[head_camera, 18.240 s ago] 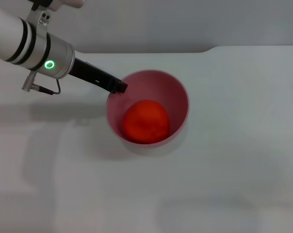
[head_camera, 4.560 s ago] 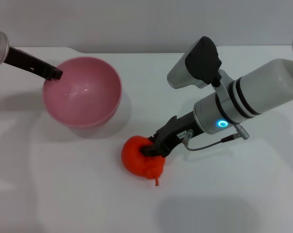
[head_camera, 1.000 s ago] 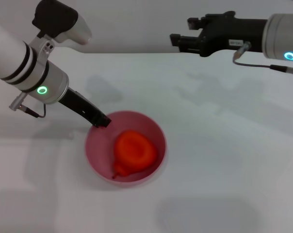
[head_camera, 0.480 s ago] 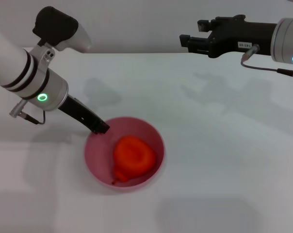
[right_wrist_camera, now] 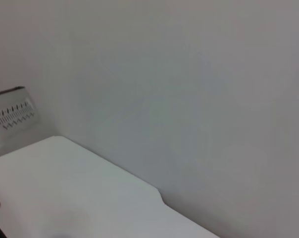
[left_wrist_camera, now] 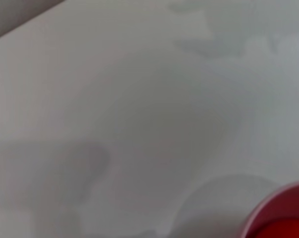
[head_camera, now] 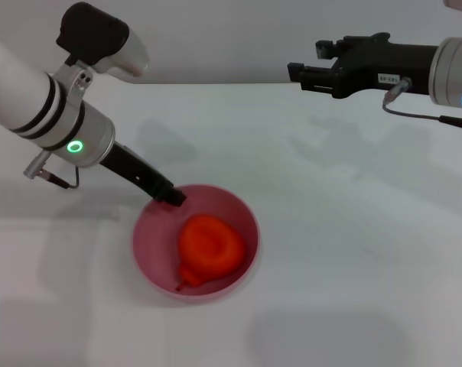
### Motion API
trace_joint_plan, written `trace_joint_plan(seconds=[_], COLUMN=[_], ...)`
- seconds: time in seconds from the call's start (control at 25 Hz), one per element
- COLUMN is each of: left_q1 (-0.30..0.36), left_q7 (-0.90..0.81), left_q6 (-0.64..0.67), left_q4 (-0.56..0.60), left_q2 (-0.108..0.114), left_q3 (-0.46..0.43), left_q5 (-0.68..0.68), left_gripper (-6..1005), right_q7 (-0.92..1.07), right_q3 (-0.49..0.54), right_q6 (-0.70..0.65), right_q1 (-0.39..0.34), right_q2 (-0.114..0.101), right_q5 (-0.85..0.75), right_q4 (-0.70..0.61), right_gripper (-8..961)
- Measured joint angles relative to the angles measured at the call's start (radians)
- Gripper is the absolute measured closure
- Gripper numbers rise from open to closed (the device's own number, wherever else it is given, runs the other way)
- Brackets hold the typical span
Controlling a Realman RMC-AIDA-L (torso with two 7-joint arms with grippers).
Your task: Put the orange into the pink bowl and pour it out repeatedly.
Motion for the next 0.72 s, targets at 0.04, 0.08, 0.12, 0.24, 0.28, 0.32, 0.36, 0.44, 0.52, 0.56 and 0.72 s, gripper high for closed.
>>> trace_joint_plan(seconds=[0.04,0.08,0.12,0.24,0.28,0.32,0.36,0.44,0.52,0.56,0.72], left_q1=[-0.001,-0.002,-0.002,0.004,0.010,0.018,0.024,0.049,0.060,0.087,0.165], left_q7=[-0.002,-0.004,-0.005,-0.005,-0.002,0.001,0.004,0.018,0.035,0.097,0.279], left_q6=[0.000,0.001,0.004,0.030,0.042,0.054,0.058,0.055,0.045,0.012,-0.111], left_q4=[0.004,0.013,0.024,0.081,0.110,0.144,0.168,0.230,0.248,0.262,0.234], left_q2=[0.000,0.000,-0.001,0.001,0.002,0.004,0.004,0.004,0.003,0.000,0.000], left_q3=[0.000,0.000,0.000,-0.002,-0.007,-0.014,-0.022,-0.048,-0.063,-0.095,-0.104], left_q5=[-0.003,-0.007,-0.013,-0.070,-0.095,-0.126,-0.145,-0.202,-0.233,-0.331,-0.585], left_gripper=[697,660,624,545,523,502,480,437,394,372,263], right_q7=[0.000,0.000,0.000,0.000,0.000,0.000,0.000,-0.001,-0.001,-0.004,-0.057], right_q3=[0.003,0.003,0.006,0.009,0.009,0.009,0.010,0.016,0.021,0.023,0.024], right_q6=[0.000,0.000,0.000,0.005,0.005,0.008,0.010,0.012,0.017,0.022,0.058], right_q1=[0.000,0.000,0.000,0.000,0.000,0.000,0.000,0.000,-0.002,-0.004,-0.022], right_q2=[-0.001,-0.001,-0.001,-0.002,-0.002,-0.003,-0.003,-0.003,-0.003,-0.003,-0.003], right_q5=[0.000,0.000,0.000,0.000,0.000,0.000,0.000,0.000,0.000,0.000,0.048], right_q4=[0.007,0.007,0.012,0.025,0.025,0.027,0.030,0.037,0.042,0.046,0.057], right_gripper=[346,346,346,346,346,346,346,346,346,346,346])
